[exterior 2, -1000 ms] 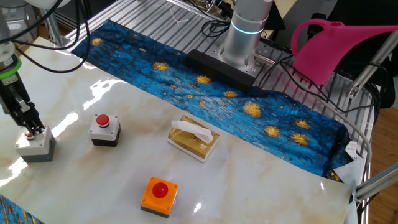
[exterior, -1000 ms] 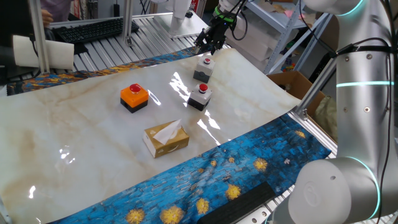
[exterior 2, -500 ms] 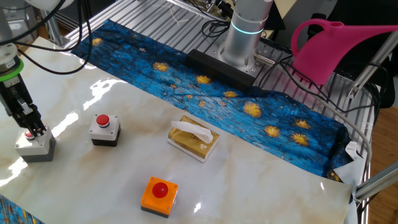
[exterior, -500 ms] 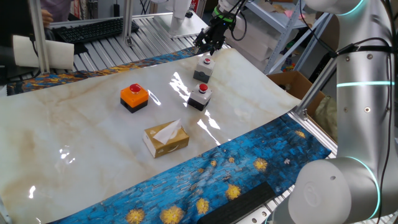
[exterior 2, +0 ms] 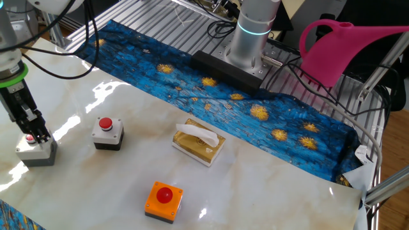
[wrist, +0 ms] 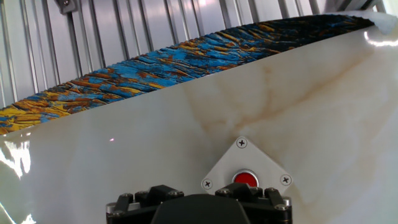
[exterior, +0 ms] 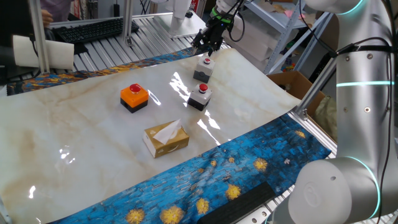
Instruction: Press three buttons from left to right in sequence
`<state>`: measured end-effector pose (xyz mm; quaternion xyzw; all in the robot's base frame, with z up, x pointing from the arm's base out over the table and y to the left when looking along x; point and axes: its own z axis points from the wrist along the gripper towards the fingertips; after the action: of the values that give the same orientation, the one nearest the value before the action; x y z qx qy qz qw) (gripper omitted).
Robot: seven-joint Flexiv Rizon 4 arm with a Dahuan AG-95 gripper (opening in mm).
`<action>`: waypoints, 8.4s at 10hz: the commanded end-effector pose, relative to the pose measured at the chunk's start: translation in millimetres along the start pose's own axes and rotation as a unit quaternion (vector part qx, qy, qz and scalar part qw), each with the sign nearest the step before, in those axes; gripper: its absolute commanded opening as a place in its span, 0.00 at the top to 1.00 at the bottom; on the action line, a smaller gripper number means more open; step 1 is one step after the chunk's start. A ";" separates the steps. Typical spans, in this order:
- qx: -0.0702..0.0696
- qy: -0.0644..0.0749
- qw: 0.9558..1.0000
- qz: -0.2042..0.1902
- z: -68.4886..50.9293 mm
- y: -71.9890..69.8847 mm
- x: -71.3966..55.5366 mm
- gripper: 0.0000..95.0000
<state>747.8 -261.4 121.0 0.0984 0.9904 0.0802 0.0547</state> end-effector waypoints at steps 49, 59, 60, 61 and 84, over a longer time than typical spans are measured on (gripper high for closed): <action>-0.018 0.009 1.000 -0.014 15.3 9.5 -8.2 0.20; -0.010 0.009 0.998 -0.053 25.8 1.7 -6.4 0.20; -0.009 0.012 0.998 -0.057 26.3 1.7 -6.3 0.20; -0.010 0.024 0.998 -0.057 27.6 1.6 -6.2 0.20; 0.019 0.033 0.991 -0.128 1.8 -12.2 -6.0 1.00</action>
<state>753.9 -274.7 116.7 -0.0223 0.9973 0.0630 0.0314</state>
